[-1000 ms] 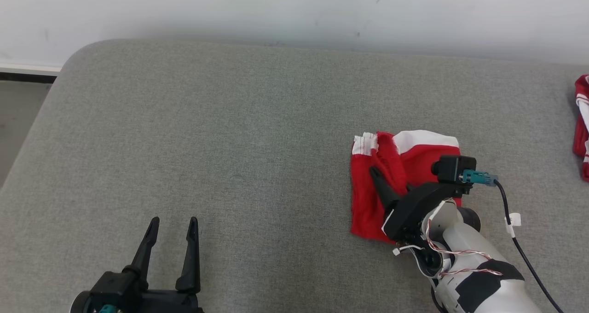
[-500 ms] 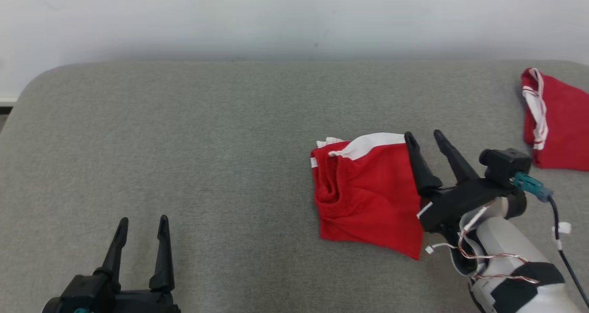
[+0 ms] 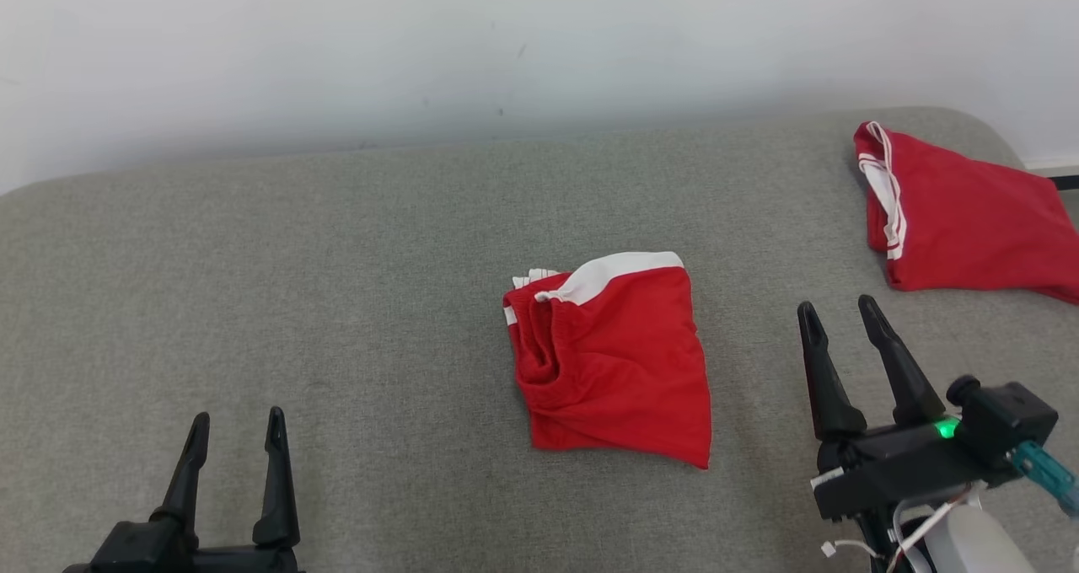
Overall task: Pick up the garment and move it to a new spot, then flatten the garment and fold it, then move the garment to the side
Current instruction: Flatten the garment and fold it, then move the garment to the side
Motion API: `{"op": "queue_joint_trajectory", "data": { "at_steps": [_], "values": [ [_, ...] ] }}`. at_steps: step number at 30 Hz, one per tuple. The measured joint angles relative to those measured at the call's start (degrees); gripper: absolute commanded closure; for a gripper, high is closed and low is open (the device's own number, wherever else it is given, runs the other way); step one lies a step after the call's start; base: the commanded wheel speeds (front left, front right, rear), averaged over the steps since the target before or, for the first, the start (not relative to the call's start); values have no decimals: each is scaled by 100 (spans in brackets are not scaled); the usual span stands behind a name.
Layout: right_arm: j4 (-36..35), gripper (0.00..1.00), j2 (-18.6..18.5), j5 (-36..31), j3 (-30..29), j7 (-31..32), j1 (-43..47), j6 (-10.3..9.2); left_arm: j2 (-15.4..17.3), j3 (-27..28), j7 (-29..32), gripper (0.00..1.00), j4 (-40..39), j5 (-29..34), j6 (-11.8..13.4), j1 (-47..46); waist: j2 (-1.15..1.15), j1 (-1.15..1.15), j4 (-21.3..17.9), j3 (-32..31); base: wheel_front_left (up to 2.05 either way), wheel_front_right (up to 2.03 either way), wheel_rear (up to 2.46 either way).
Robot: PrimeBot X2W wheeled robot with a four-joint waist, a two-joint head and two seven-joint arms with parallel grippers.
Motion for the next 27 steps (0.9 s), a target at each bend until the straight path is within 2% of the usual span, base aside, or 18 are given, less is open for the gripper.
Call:
{"op": "queue_joint_trajectory", "data": {
  "at_steps": [7,21,27],
  "values": [
    [-557,0,246,-421,-159,0,623,0,1,12,0,0,4,18,-24,87,0,-1,-68,-110,0,0,0],
    [-824,0,695,-761,-565,0,1310,0,1,-19,0,0,26,-1,-18,225,0,-1,116,-196,0,0,0],
    [-854,0,753,-892,-536,0,1402,0,1,-23,0,0,27,-2,-9,227,0,0,140,-202,0,0,0]
  ]
}}
